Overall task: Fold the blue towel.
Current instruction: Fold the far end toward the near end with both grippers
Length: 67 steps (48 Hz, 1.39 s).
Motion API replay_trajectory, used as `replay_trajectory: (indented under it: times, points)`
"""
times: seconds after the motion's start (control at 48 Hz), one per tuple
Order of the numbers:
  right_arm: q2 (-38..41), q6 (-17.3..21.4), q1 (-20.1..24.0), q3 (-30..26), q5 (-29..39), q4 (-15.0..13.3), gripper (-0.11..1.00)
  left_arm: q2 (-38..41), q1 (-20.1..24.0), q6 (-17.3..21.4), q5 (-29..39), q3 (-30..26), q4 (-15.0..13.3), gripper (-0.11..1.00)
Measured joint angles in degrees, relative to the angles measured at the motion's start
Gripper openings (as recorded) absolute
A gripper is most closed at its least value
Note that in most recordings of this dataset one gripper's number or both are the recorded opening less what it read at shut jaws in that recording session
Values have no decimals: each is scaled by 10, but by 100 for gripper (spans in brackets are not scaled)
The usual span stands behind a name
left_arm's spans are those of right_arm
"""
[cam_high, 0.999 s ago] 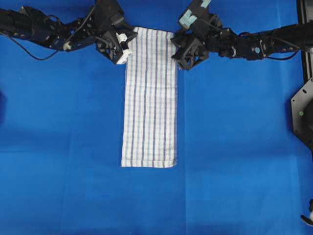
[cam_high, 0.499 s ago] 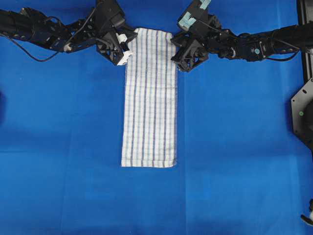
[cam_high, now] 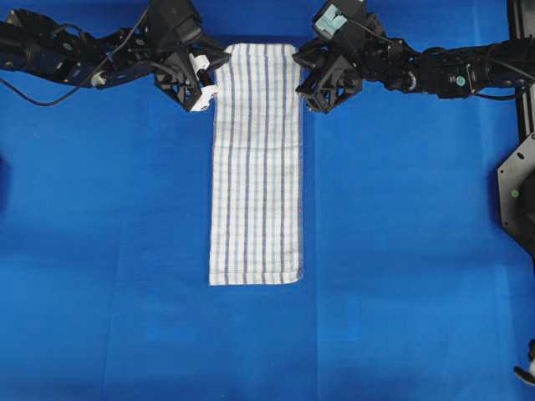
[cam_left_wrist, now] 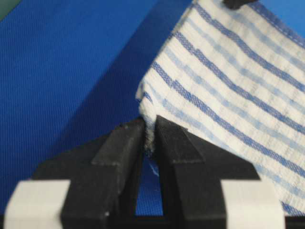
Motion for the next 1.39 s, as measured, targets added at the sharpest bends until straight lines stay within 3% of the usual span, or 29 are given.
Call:
replay_trajectory:
  times: [0.229,0.499,0.708,0.895,1.145,1.394]
  points:
    - [-6,9,8,5,16,0,8,-11,-20,0,0,8,-1,7]
    - [-47,20,69,36,20,20,8,-55,-91,-9,0,47,-1,7]
    - [-70,34,142,69,5,55,8,-77,-166,-66,-9,77,-2,7]
    - [-74,40,232,84,-31,106,8,-80,-238,-116,-30,88,-3,7]
    - [-74,40,330,89,-68,175,8,-79,-322,-157,-54,87,-4,7]
    - [-72,41,397,82,-86,215,8,-72,-386,-186,-68,77,-4,7]
